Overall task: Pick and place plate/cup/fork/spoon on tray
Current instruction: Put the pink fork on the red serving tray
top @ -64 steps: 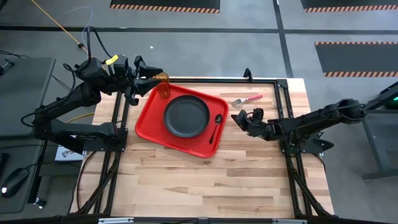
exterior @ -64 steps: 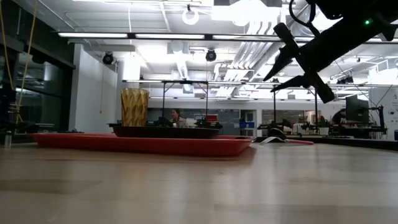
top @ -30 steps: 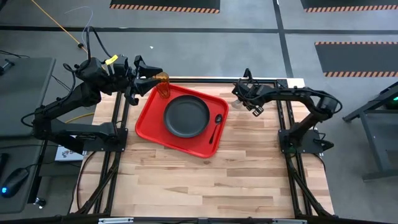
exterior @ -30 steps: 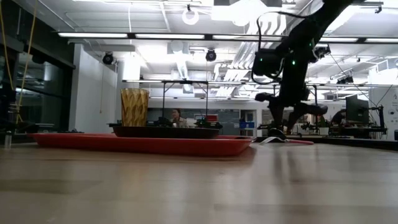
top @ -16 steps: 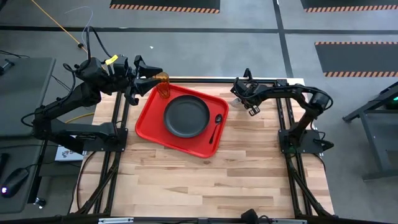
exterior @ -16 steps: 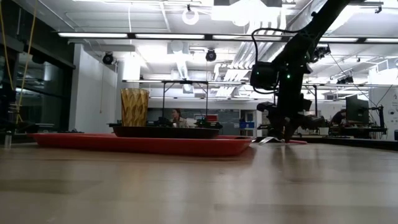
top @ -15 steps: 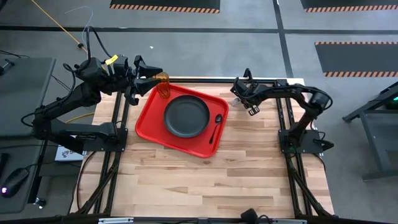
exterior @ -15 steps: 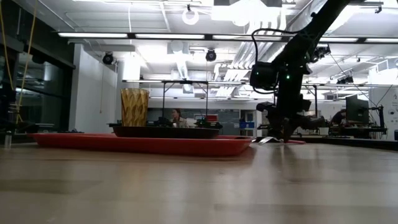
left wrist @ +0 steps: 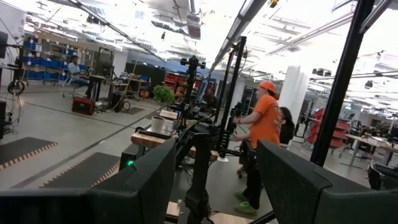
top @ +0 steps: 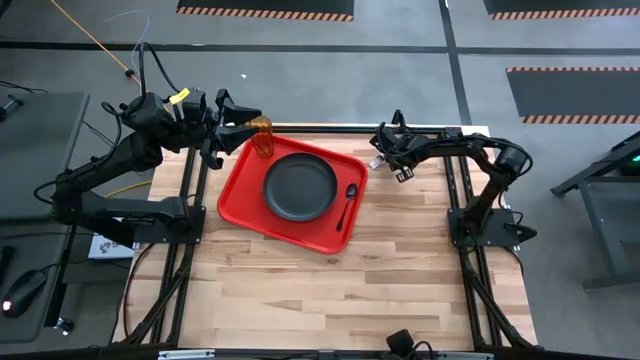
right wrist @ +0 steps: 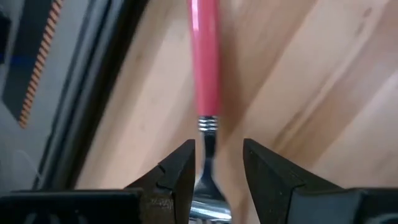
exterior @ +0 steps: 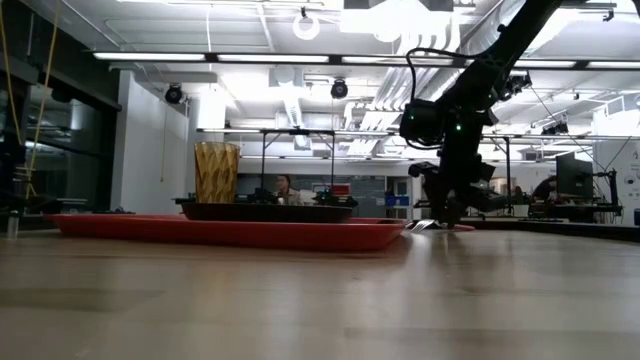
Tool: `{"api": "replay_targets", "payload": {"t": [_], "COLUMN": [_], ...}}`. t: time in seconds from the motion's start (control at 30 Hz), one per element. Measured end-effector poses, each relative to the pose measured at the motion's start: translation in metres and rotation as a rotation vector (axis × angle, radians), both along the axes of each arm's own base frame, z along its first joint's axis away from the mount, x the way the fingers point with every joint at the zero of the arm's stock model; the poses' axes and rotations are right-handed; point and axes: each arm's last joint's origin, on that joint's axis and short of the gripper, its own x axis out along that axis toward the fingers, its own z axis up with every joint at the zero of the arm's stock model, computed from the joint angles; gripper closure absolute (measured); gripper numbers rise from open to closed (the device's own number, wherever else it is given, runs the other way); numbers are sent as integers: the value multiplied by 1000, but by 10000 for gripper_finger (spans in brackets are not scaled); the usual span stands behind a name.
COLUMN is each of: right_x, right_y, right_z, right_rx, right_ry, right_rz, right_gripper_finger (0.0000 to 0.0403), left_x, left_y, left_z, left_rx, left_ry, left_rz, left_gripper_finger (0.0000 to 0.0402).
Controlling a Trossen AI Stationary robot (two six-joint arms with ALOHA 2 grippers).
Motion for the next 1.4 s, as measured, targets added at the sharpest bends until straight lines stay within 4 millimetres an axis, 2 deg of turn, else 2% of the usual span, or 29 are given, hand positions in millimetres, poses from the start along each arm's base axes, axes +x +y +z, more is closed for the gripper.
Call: {"api": "replay_targets", "payload": {"t": [0.2, 0.6, 0.87, 1.1, 1.23, 1.4], "right_x": [1, -5, -1, -1, -3, -8], "right_y": [-7, -12, -13, -9, -7, -3], "right_z": [2, 0, -15, -16, -15, -9], "right_rx": [-54, -15, 30, 43, 63, 84], "right_ry": [-6, -4, 14, 60, 92, 180], "right_rz": [18, 24, 39, 88, 149, 263], "right_gripper_finger": [279, 279, 279, 281, 306, 376], "left_x": [0, 0, 0, 0, 0, 0], "left_y": [0, 0, 0, 0, 0, 0], "left_z": [0, 0, 0, 0, 0, 0], "left_rx": [0, 0, -7, -45, -45, -43], "left_ry": [0, 0, -1, -3, -3, -3], "left_rz": [0, 0, -2, -12, -12, -11], "left_gripper_finger": [188, 188, 188, 188, 188, 188]}}
